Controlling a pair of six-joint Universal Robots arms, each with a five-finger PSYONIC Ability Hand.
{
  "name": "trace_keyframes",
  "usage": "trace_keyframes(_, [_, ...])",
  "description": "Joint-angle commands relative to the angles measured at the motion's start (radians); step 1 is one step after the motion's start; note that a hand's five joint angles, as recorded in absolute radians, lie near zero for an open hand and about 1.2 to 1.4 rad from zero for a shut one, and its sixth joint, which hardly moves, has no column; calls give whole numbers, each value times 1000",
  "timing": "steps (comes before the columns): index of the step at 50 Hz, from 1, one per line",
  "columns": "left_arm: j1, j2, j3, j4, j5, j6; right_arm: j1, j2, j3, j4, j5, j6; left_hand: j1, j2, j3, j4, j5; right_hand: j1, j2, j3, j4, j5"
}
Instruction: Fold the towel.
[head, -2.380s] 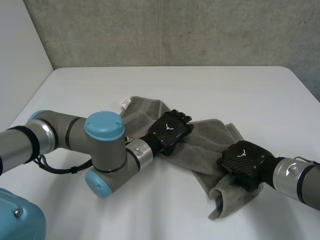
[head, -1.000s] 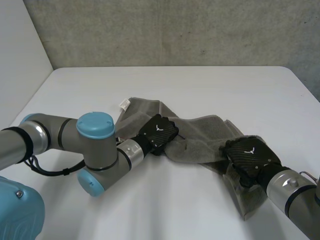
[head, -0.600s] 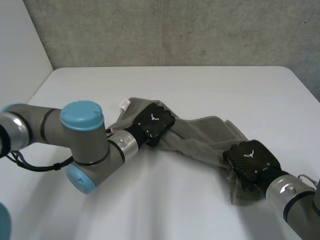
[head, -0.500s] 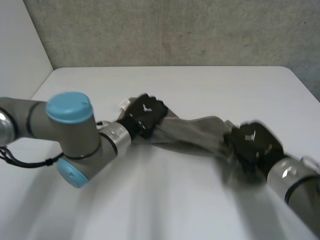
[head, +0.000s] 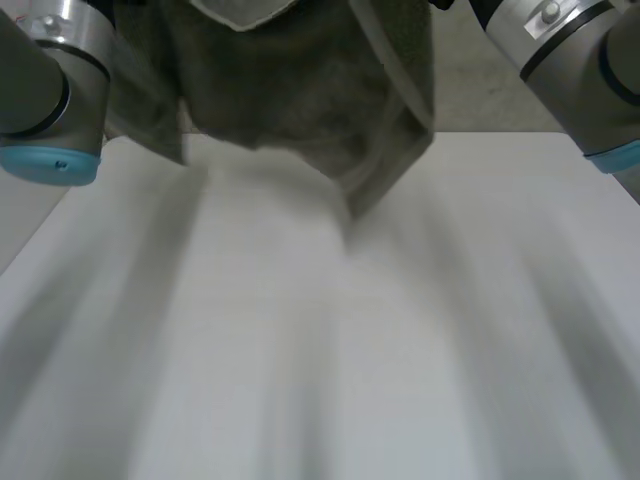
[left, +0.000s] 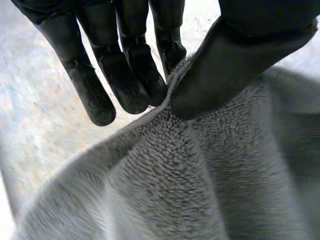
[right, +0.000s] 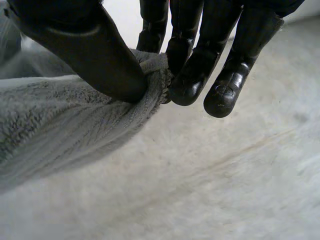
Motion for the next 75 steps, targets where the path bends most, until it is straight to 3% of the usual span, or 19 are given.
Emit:
trace_keyframes(1, [7, 56, -377, 45, 98, -63, 2, 17, 113, 270, 153, 158, 132, 56, 59, 38, 83, 76, 76, 64, 55, 62])
trace_keyframes(5, [70, 57, -600, 64, 125, -6, 7, 71, 159, 532, 220, 126, 132, 56, 59, 38, 83, 76, 76, 64, 55, 62])
trace_keyframes(9, [107, 57, -713, 82, 127, 57, 2, 82, 258, 641, 218, 74, 132, 56, 59, 38, 83, 76, 76, 64, 55, 62])
trace_keyframes(18, [137, 60, -910, 85, 156, 218, -6, 68, 459, 628, 208, -83, 132, 56, 59, 38, 83, 76, 76, 64, 55, 62])
trace_keyframes(20, [133, 62, -912, 85, 162, 227, -6, 65, 481, 596, 211, -106, 132, 56, 59, 38, 83, -259, -258, -270, -279, -272])
trace_keyframes(21, [130, 65, -911, 84, 164, 227, -6, 65, 481, 596, 211, -106, 132, 56, 59, 38, 83, -261, -260, -272, -281, -274])
trace_keyframes(23, [122, 73, -907, 85, 164, 224, -7, 59, 493, 574, 223, -98, 132, 56, 59, 38, 83, -866, -866, -877, -887, -879])
trace_keyframes(26, [105, 85, -904, 85, 162, 224, -7, 48, 507, 571, 224, -89, 132, 56, 59, 38, 83, -963, -962, -974, -983, -976])
trace_keyframes(38, [84, 88, -920, 85, 161, 222, -2, -111, 787, 361, 231, 349, 132, 56, 59, 38, 83, -1013, -1012, -1024, -1033, -1026])
trace_keyframes(46, [84, 88, -918, 82, 158, 221, 11, -144, 953, 202, 309, 501, 132, 56, 59, 38, 83, -998, -997, -1009, -1018, -1011])
trace_keyframes(56, [99, 90, -915, 76, 156, 221, 28, -73, 995, -50, 481, 460, 132, 56, 59, 38, 83, -775, -774, -786, -795, -788])
trace_keyframes(59, [104, 90, -915, 74, 155, 221, 21, -50, 986, -56, 496, 380, 132, 56, 59, 38, 83, -543, -542, -554, -563, -556])
trace_keyframes(61, [105, 90, -915, 74, 155, 221, 14, -59, 984, -56, 487, 341, 132, 56, 59, 38, 83, -120, -119, -131, -140, -133])
trace_keyframes(63, [107, 88, -915, 74, 155, 222, 13, -67, 987, -56, 482, 341, 132, 56, 59, 38, 83, 74, 74, 63, 53, 60])
trace_keyframes(66, [107, 86, -918, 74, 161, 222, 10, -102, 995, -56, 462, 337, 118, 41, 45, 23, 68, 76, 76, 64, 55, 62])
trace_keyframes(68, [108, 86, -920, 74, 162, 222, 1, -128, 999, -53, 449, 333, -255, -332, -328, -350, -305, 76, 76, 64, 55, 62])
trace_keyframes(69, [108, 86, -920, 74, 162, 222, -18, -154, 1007, -49, 427, 333, -258, -334, -331, -352, -307, 76, 76, 64, 55, 62])
trace_keyframes(70, [110, 85, -921, 73, 162, 224, -18, -154, 1007, -49, 427, 333, -545, -622, -618, -640, -595, 76, 76, 64, 55, 62])
trace_keyframes(75, [114, 77, -923, 73, 164, 230, -100, -239, 1071, -38, 312, 322, -733, -810, -806, -828, -783, 76, 76, 64, 55, 62])
